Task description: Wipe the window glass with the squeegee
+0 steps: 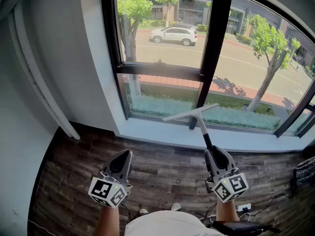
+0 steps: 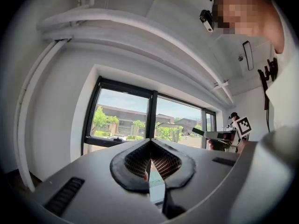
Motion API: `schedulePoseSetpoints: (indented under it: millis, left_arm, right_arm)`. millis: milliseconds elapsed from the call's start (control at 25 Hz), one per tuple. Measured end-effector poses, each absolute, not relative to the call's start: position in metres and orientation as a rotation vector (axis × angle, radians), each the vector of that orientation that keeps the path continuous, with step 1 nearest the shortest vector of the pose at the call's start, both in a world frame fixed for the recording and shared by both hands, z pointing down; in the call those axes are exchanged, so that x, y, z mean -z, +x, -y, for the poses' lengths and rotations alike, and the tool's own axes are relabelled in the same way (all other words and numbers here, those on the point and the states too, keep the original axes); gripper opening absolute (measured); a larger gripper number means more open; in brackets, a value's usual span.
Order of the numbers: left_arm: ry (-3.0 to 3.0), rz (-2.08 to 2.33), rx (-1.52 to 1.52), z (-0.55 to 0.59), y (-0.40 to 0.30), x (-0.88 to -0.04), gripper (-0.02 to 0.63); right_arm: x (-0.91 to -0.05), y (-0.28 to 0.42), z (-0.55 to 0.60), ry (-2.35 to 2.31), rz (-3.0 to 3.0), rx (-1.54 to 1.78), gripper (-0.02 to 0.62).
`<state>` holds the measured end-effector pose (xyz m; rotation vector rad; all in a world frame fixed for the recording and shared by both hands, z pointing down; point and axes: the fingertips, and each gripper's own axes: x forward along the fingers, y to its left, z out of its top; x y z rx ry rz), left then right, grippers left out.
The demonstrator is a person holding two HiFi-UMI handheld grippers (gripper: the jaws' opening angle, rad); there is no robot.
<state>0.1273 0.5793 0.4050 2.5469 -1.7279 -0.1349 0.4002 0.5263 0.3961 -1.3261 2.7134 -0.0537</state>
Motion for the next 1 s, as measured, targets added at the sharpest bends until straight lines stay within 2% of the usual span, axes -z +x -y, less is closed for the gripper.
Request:
schedulePoseSetpoints:
  millis: [600, 1000]
  left_arm:
    - [2.513, 1.756, 0.113, -0.585, 0.131, -0.409, 0.018]
    - [2.458, 1.822, 0.082, -0.582, 0.183, -0.416, 0.018]
  right_arm:
    - [-0.402, 0.401, -0.525, -1.268, -2.728, 0.097, 0.101]
    - [-0.408, 0.449, -0.512, -1.209, -2.759, 0.036, 0.1]
